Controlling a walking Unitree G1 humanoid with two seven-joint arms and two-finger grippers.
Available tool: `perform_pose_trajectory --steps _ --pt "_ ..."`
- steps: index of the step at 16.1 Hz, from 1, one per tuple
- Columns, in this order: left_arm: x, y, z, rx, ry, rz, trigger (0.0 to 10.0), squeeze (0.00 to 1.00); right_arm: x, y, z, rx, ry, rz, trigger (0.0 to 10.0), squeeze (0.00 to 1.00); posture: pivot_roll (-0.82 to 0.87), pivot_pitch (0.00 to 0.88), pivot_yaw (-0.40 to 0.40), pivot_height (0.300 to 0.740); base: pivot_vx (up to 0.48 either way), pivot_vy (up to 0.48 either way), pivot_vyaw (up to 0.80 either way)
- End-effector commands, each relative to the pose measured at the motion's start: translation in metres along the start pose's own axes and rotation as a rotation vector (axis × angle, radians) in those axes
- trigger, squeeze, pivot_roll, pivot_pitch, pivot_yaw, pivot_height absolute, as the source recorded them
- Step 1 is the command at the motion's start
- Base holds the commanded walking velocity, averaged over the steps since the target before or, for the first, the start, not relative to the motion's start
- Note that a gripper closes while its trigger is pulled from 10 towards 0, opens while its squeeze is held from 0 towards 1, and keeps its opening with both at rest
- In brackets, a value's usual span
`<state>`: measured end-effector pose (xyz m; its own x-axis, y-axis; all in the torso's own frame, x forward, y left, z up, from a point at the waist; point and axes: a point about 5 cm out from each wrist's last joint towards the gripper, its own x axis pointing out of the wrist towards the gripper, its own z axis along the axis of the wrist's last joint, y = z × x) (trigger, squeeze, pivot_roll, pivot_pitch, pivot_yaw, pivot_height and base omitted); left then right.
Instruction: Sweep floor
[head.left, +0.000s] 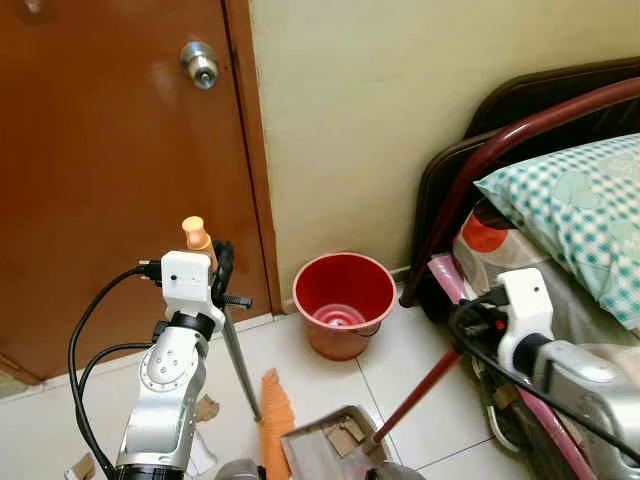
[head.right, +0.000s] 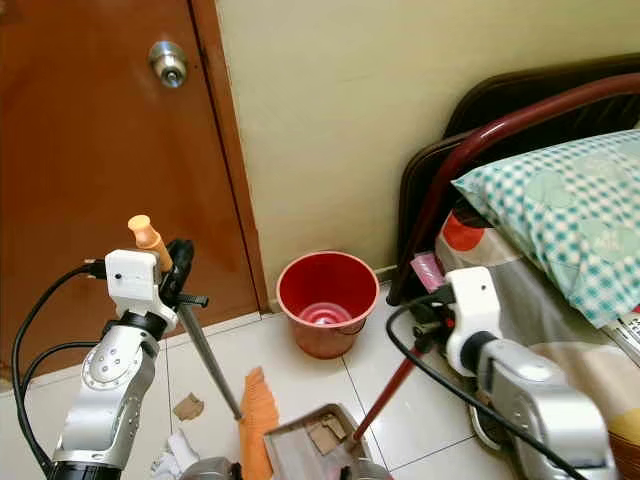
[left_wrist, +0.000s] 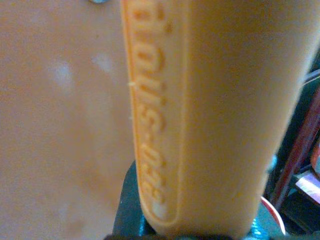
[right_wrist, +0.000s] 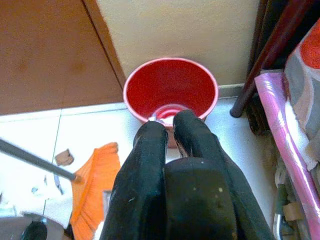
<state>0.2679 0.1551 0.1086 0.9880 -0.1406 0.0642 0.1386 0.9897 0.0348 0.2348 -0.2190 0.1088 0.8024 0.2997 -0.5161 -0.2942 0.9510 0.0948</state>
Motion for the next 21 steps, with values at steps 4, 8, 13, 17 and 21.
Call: perform_pose_trajectory --steps 4,8,13,17,21 --pt "0.002 0.001 0.003 0.027 -0.016 -0.019 10.0 0.0 -0.008 -0.004 -0.008 -0.02 0.134 0.048 10.0 0.0 -0.05 0.038 0.012 0.74 0.0 0.0 0.0" --pt "0.002 0.004 0.001 0.041 -0.012 0.008 10.0 0.0 0.017 0.0 0.002 0.005 -0.059 -0.169 10.0 0.0 -0.05 0.037 0.012 0.74 0.0 0.0 0.0" --pt "0.0 0.012 -0.005 0.07 0.014 0.039 10.0 0.0 0.028 0.006 -0.001 0.061 -0.192 -0.417 10.0 0.0 -0.04 0.032 0.022 0.74 0.0 0.0 0.0" --pt "0.002 0.005 -0.007 0.071 0.014 0.038 10.0 0.0 0.037 0.003 -0.012 0.049 -0.274 -0.48 10.0 0.0 -0.04 0.032 0.014 0.74 0.0 0.0 0.0" --pt "0.0 0.005 -0.009 0.066 0.011 0.052 10.0 0.0 0.043 0.006 -0.018 0.096 -0.273 -0.464 2.2 0.0 -0.04 0.032 0.006 0.74 0.0 0.0 0.0"
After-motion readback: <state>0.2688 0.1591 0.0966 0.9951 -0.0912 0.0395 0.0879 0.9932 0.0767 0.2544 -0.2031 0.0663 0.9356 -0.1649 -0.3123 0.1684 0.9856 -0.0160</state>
